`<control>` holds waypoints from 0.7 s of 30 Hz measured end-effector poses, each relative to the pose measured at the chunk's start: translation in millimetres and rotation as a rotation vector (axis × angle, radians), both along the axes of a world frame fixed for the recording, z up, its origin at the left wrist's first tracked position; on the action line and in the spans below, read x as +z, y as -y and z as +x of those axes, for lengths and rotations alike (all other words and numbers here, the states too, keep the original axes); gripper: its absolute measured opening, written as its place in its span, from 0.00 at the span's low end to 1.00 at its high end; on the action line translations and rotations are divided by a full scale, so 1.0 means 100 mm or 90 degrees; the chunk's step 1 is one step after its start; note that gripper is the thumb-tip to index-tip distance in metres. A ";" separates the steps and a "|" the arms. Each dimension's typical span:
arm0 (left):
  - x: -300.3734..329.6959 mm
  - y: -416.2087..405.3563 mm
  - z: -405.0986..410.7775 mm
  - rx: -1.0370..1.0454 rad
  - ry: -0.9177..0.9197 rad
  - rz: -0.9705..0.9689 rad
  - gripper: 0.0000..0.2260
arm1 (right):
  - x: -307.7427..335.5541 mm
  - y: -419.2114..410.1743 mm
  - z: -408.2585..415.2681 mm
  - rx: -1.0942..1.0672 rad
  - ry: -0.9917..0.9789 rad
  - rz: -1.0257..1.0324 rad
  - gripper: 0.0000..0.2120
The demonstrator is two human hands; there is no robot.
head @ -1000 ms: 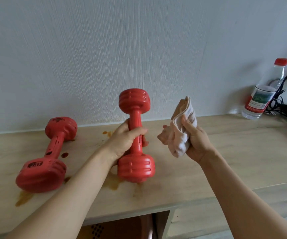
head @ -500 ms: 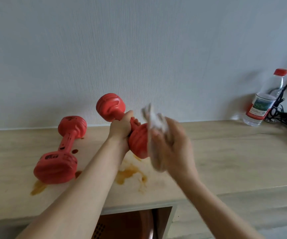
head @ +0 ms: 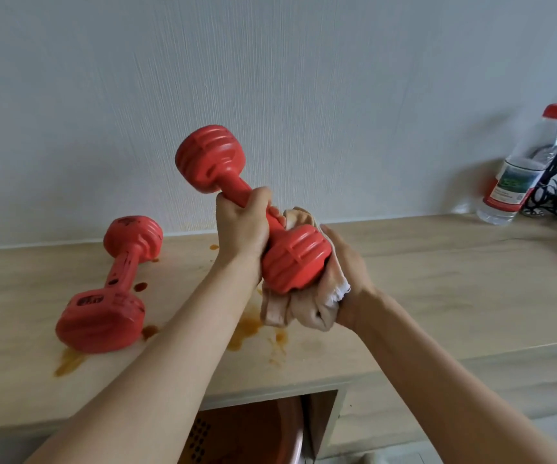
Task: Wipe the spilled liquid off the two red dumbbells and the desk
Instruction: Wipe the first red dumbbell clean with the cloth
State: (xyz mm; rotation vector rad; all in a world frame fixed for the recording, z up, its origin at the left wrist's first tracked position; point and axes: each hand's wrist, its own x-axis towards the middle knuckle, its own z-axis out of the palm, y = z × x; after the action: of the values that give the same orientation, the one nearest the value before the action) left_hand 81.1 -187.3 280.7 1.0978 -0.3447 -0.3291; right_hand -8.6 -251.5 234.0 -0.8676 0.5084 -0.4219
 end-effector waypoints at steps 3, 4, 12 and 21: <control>-0.08 0.00 -0.01 0.025 -0.001 0.020 0.03 | 0.03 0.00 -0.06 -0.008 -0.064 -0.109 0.13; -0.11 -0.01 -0.02 0.033 -0.008 0.030 0.03 | 0.03 -0.01 -0.08 -0.034 -0.099 -0.169 0.11; -0.15 0.01 0.02 0.091 -0.010 0.046 0.04 | 0.25 -0.07 -0.44 -0.039 -0.180 -0.213 0.21; -0.14 0.17 0.00 0.140 -0.134 0.002 0.11 | 0.12 -0.26 -0.39 -0.352 0.002 -0.457 0.16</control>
State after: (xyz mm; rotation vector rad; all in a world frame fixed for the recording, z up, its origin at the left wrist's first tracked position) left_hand 81.0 -204.0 266.8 1.0823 -0.0354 -0.2474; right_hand -47.8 -225.6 246.1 -1.4131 0.6025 -1.1564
